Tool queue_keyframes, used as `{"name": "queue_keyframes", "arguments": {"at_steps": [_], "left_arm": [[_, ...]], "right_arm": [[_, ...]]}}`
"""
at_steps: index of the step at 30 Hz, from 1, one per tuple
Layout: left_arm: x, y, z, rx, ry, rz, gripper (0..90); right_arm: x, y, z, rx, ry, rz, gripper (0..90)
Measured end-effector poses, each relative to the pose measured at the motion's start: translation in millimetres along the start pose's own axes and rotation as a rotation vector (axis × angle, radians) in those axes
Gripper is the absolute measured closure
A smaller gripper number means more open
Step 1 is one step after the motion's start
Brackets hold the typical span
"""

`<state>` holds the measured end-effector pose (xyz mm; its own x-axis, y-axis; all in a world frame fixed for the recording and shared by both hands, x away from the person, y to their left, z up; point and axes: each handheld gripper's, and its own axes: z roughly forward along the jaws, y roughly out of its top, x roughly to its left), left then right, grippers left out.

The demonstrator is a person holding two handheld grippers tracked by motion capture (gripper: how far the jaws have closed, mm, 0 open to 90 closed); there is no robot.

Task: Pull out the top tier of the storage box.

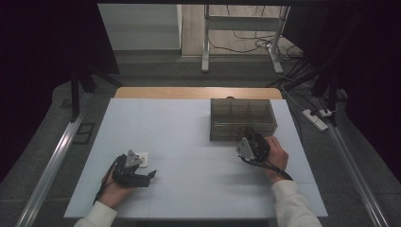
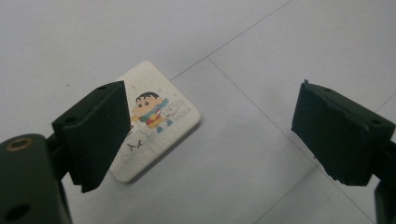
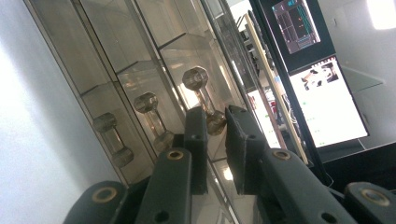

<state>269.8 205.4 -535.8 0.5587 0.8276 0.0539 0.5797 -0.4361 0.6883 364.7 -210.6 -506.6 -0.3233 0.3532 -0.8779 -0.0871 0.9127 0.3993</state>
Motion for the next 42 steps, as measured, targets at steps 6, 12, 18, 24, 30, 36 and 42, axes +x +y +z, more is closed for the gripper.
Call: {"name": "queue_keyframes", "arguments": {"at_steps": [6, 12, 18, 24, 30, 36, 42], "left_arm": [[0.1, 0.0, 0.2, 0.001, 0.0, 0.001, 11.8], [-0.1, 0.0, 0.0, -0.003, 0.001, -0.003, 11.8], [-0.2, 0.1, -0.1, 0.001, 0.002, 0.002, 11.8], [-0.2, 0.0, 0.1, 0.002, 0.003, 0.003, 11.8], [-0.3, 0.1, 0.1, 0.002, 0.004, 0.003, 11.8], [-0.6, 0.0, 0.3, 0.004, 0.004, 0.006, 11.8], [0.0, -0.2, -0.2, 0.002, 0.005, 0.004, 11.8]], "right_arm": [[0.2, 0.2, 0.4, -0.005, -0.001, -0.005, 78.1], [0.7, 1.1, -0.2, 0.005, -0.006, -0.022, 78.1], [1.3, 2.0, 0.2, -0.004, -0.007, -0.034, 77.3], [1.2, 0.9, 0.9, 0.011, -0.009, -0.02, 77.8], [0.9, 1.4, 0.8, 0.008, -0.008, -0.029, 78.3], [1.1, 1.5, 0.8, 0.009, -0.013, -0.04, 78.9], [1.2, 1.9, -0.4, 0.003, -0.02, -0.039, 79.5]]}}
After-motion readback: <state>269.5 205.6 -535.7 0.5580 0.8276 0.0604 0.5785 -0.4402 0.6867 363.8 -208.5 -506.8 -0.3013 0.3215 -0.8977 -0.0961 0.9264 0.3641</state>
